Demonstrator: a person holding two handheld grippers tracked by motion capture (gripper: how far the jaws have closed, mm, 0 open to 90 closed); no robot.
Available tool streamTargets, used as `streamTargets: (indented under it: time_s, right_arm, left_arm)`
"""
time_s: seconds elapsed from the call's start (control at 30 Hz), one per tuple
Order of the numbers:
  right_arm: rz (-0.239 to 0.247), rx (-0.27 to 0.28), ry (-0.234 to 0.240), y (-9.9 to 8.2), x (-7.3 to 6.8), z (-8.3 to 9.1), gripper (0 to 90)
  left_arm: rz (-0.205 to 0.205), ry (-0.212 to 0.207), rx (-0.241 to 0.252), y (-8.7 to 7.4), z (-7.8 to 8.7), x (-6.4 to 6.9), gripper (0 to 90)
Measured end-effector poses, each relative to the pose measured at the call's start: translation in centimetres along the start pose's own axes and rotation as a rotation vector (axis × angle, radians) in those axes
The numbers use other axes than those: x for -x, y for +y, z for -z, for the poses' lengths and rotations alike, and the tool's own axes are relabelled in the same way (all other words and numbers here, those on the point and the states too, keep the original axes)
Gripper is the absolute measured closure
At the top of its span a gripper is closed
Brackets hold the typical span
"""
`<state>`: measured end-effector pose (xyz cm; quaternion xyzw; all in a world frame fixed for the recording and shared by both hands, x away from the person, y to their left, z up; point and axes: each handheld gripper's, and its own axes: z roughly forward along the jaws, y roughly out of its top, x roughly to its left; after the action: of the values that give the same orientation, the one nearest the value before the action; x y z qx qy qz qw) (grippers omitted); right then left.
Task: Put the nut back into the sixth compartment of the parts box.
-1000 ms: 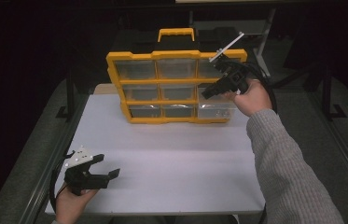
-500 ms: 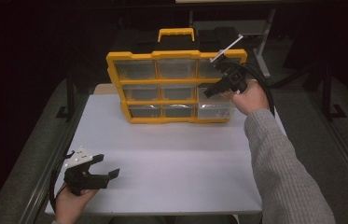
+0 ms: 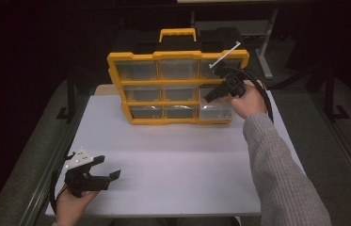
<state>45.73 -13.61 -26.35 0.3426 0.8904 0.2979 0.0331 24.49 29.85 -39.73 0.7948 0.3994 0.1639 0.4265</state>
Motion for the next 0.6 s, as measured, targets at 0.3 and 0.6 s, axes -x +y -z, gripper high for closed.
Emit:
streamTargets:
  time_s: [0.3,0.6]
  right_arm:
    - [0.002,-0.008,-0.002,-0.3,0.0,-0.6,67.9]
    - [0.008,0.028,-0.004,-0.7,-0.5,0.9,65.9]
  left_arm:
    - [0.001,-0.001,0.002,0.0,0.0,0.0,16.0]
    - [-0.001,-0.004,0.001,0.0,0.0,0.0,16.0]
